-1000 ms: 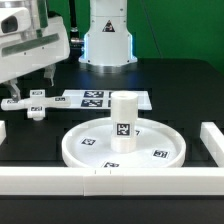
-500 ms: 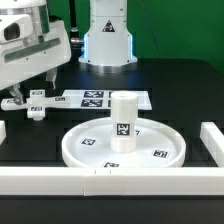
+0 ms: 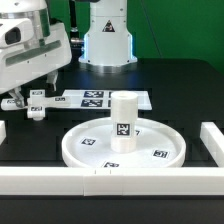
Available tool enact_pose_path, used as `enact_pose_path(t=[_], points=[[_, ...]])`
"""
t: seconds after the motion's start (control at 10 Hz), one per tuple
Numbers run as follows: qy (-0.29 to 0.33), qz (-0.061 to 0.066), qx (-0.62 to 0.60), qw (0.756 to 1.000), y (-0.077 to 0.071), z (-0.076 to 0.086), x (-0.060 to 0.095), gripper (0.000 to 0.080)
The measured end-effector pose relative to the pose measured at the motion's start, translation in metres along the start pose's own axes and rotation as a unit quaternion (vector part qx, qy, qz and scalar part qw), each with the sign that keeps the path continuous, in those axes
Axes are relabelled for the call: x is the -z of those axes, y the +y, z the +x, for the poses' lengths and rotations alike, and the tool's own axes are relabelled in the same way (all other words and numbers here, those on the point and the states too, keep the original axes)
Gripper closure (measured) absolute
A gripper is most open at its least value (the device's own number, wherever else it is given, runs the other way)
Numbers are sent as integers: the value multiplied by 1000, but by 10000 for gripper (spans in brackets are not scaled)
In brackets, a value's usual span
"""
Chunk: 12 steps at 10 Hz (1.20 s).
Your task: Assemble round table
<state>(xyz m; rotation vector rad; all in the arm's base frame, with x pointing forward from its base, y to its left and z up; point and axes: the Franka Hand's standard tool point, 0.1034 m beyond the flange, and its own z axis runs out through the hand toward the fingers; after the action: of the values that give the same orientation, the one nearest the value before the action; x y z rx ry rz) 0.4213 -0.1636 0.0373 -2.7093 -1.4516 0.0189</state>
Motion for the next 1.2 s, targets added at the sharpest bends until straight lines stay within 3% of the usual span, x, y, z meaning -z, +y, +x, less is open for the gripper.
enact_pose_path(t=[1.0, 1.1, 1.2], points=[[-4, 14, -1, 1000, -6, -3, -14, 151], [-4, 15, -2, 1000, -7, -4, -16, 277], [-5, 16, -2, 1000, -8, -5, -17, 277]])
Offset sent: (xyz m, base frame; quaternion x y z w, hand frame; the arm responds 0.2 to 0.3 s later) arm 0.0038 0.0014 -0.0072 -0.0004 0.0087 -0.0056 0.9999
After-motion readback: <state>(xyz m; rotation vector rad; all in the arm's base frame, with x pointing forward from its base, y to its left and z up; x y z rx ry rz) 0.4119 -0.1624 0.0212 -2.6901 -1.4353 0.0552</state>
